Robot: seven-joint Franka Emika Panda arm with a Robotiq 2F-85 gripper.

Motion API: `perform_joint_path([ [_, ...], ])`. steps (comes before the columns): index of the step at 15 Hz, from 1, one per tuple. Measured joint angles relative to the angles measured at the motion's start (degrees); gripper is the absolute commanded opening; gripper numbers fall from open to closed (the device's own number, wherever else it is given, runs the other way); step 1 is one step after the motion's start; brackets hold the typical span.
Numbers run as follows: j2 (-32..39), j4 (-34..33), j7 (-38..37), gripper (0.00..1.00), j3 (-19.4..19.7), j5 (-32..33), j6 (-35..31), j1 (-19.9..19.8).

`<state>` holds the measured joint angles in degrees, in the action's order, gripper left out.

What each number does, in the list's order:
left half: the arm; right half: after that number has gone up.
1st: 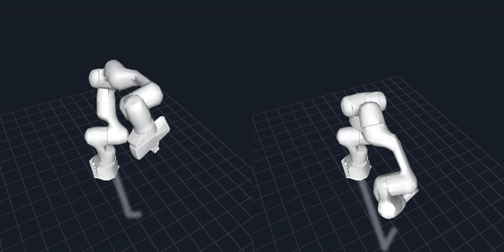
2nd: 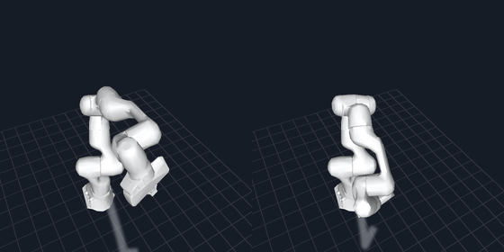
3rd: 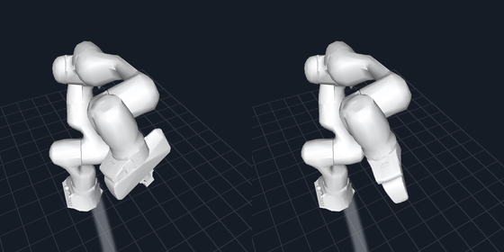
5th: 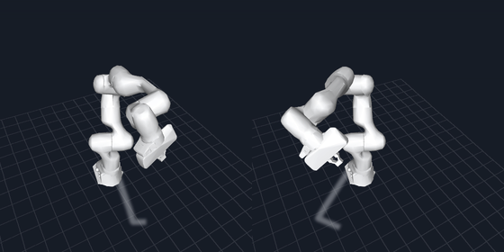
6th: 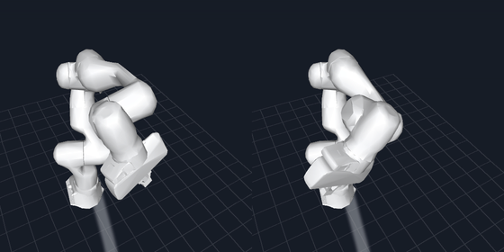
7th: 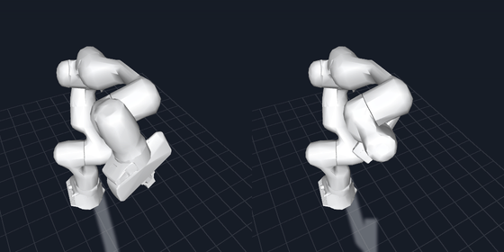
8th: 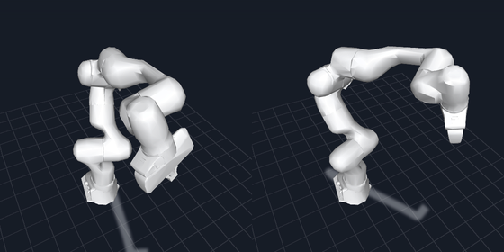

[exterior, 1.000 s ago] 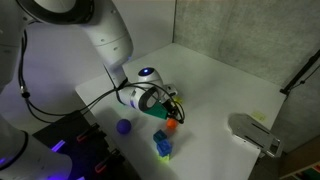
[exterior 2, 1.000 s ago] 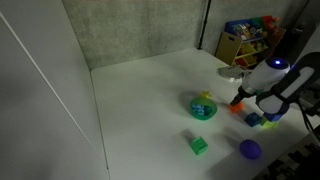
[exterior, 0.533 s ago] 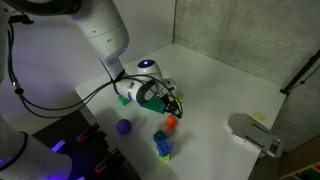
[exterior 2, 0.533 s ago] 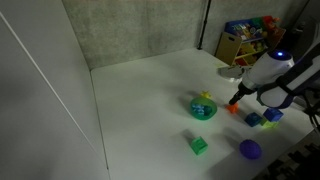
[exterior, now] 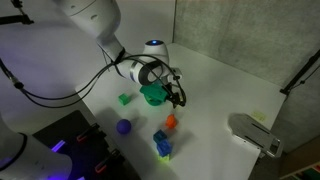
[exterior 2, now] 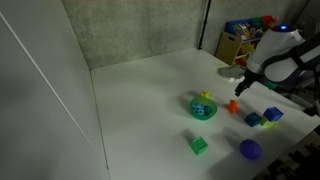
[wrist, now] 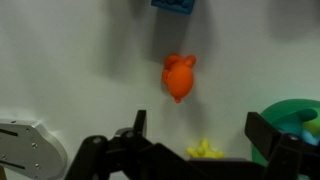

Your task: Remove the orange object from the bowl

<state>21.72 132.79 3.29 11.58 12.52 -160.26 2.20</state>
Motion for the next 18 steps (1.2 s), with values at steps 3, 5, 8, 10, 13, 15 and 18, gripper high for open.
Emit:
perform_joint_path([
  [3, -3.72, -0.11, 0.00, 1.00, -1.74, -1.53, 6.48, -1.28],
  [5, -6.04, -0.10, 0.00, 1.00, -2.95, -2.86, 10.57, -2.08],
  [8, -9.55, -0.10, 0.00, 1.00, -4.19, -4.75, 16.58, -2.89],
  [10, -11.90, -0.10, 0.00, 1.00, -4.53, -5.37, 20.34, -3.18],
  [13, -15.60, -0.12, 0.00, 1.00, -4.63, -5.74, 25.81, -3.52],
  [15, -18.22, -0.19, 0.00, 1.00, -4.64, -6.31, 29.34, -3.76],
  [18, -22.41, -0.72, 0.00, 1.00, -4.64, -7.70, 35.22, -3.94],
])
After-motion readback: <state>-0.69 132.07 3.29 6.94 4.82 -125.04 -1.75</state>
